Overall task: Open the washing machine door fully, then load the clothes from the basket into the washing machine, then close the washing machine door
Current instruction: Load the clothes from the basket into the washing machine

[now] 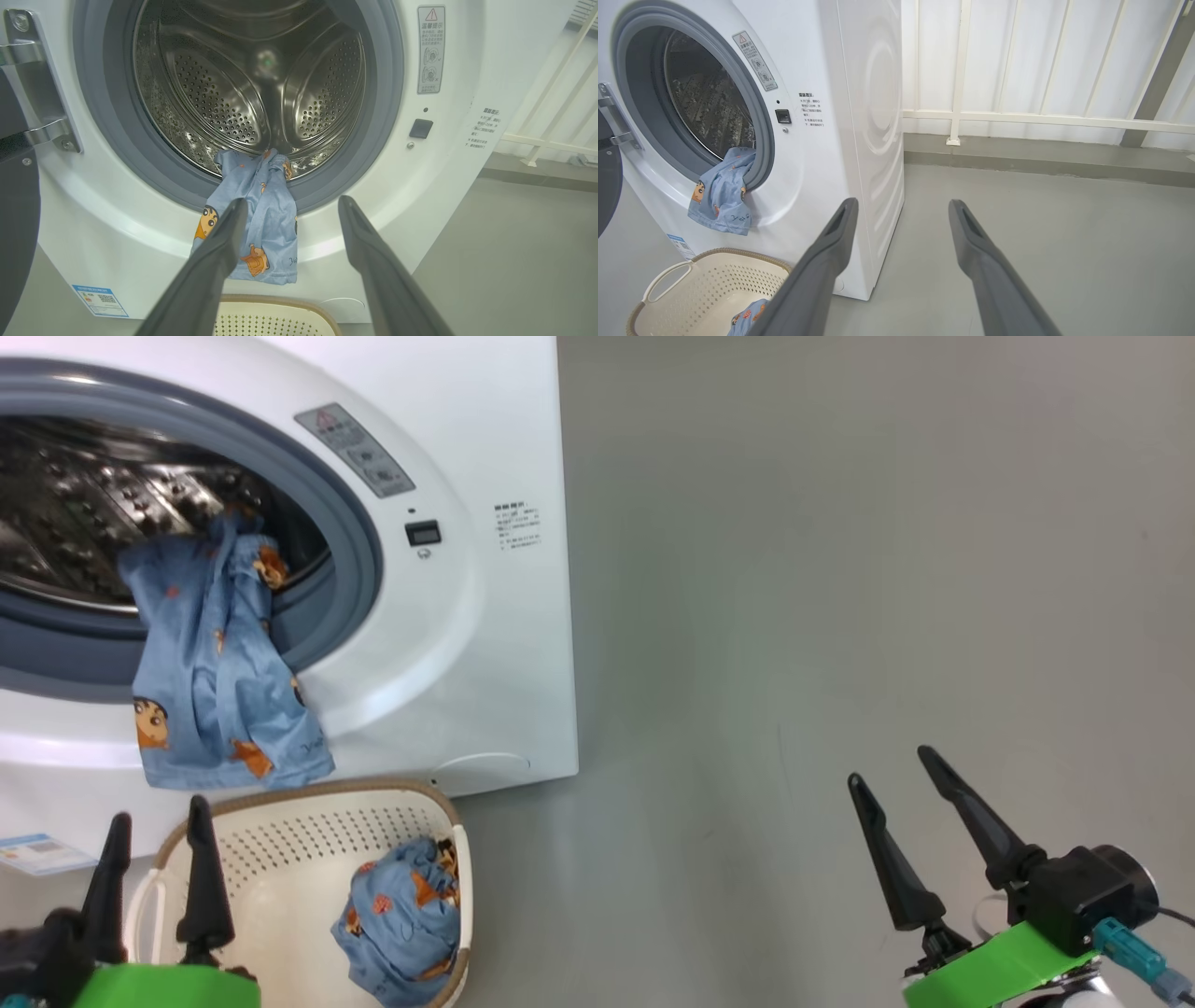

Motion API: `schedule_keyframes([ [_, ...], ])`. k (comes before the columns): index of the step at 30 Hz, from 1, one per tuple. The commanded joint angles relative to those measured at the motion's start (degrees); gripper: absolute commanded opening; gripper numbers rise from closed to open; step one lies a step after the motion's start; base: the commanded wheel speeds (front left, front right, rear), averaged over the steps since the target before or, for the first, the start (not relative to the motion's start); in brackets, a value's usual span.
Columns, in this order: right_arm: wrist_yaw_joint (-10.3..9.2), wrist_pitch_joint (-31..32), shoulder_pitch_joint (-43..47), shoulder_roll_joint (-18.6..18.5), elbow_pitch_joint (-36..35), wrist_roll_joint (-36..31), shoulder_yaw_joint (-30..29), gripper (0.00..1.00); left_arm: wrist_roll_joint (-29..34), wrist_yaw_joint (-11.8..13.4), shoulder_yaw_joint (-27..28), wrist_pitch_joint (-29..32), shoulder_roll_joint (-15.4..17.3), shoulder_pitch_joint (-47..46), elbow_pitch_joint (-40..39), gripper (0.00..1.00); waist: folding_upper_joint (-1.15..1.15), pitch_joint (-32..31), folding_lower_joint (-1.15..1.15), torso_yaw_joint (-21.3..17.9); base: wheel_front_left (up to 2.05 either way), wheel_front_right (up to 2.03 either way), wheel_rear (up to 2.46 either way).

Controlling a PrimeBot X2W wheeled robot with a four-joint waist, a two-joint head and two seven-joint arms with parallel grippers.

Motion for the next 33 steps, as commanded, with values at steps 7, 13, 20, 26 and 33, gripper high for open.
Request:
schedule_keyframes([
  [7, 0.09, 0.6, 0.9, 0.2, -1.8, -1.1, 1.7, 1.0, -0.5, 0.7, 3.2, -0.4, -0.6, 3.1, -3.7, 1.0, 0.0, -2.4, 0.0, 0.1, 0.0, 0.0, 0.0],
  [13, 0.09, 0.7, 1.2, 0.3, -2.1, -1.1, 1.8, 1.0, -0.1, 0.9, 3.3, -0.4, -1.3, 4.2, -4.4, 1.0, 0.0, -2.3, 0.0, 0.3, 0.0, 0.0, 0.0],
  [20, 0.09, 0.7, 1.0, 0.3, -2.2, -1.0, 1.8, 1.0, 0.3, 1.0, 2.9, -0.4, -1.6, 4.1, -4.6, 1.0, 0.0, -1.8, 0.0, 0.5, 0.0, 0.0, 0.0],
  [26, 0.09, 0.6, 0.8, 0.1, -2.1, -0.8, 1.7, 1.0, 0.6, 1.3, 2.4, -0.4, -1.7, 4.0, -4.7, 1.0, 0.0, -1.4, 0.0, 0.6, 0.0, 0.0, 0.0],
  [33, 0.09, 0.6, 0.8, 0.0, -2.0, -0.8, 1.7, 1.0, 0.4, 1.7, 1.8, -0.4, -1.8, 4.1, -4.6, 1.0, 0.0, -1.5, 0.0, 0.7, 0.0, 0.0, 0.0],
])
